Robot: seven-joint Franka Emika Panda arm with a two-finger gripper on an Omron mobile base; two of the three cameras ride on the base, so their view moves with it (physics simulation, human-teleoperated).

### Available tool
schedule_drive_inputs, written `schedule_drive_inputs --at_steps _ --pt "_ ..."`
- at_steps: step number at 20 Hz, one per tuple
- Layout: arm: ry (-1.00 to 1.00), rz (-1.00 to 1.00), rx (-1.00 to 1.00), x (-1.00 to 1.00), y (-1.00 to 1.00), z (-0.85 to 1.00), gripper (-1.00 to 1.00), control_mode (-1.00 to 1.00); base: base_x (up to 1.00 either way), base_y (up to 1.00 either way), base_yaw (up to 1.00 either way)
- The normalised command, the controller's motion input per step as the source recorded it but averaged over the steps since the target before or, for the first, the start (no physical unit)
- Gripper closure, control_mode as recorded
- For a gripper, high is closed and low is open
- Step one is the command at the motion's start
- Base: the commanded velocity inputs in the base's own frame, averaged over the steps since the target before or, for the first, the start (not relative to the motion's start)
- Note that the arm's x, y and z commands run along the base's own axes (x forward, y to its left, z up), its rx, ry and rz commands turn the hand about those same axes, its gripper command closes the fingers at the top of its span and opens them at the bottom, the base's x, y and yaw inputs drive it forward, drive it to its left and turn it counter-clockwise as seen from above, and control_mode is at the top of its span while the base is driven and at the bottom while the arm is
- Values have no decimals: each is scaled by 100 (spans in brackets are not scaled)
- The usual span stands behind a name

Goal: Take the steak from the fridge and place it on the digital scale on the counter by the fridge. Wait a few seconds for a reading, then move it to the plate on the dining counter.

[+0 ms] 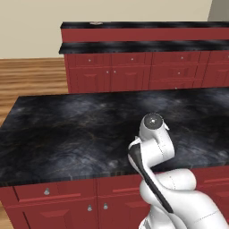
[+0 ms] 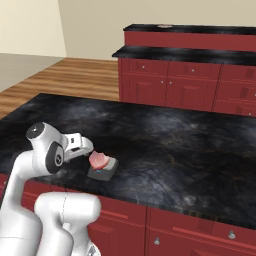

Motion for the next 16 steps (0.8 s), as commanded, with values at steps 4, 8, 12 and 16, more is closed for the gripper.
schedule_drive_inputs --at_steps 4,8,12,16 --pt "15 -4 -10 0 0 0 -100 -100 0 0 0" --pt "15 -2 -7 7 0 0 -100 -100 0 0 0" --pt "7 0 -6 7 0 -1 -100 -100 0 0 0" --pt "0 0 -5 20 0 -8 -100 -100 0 0 0"
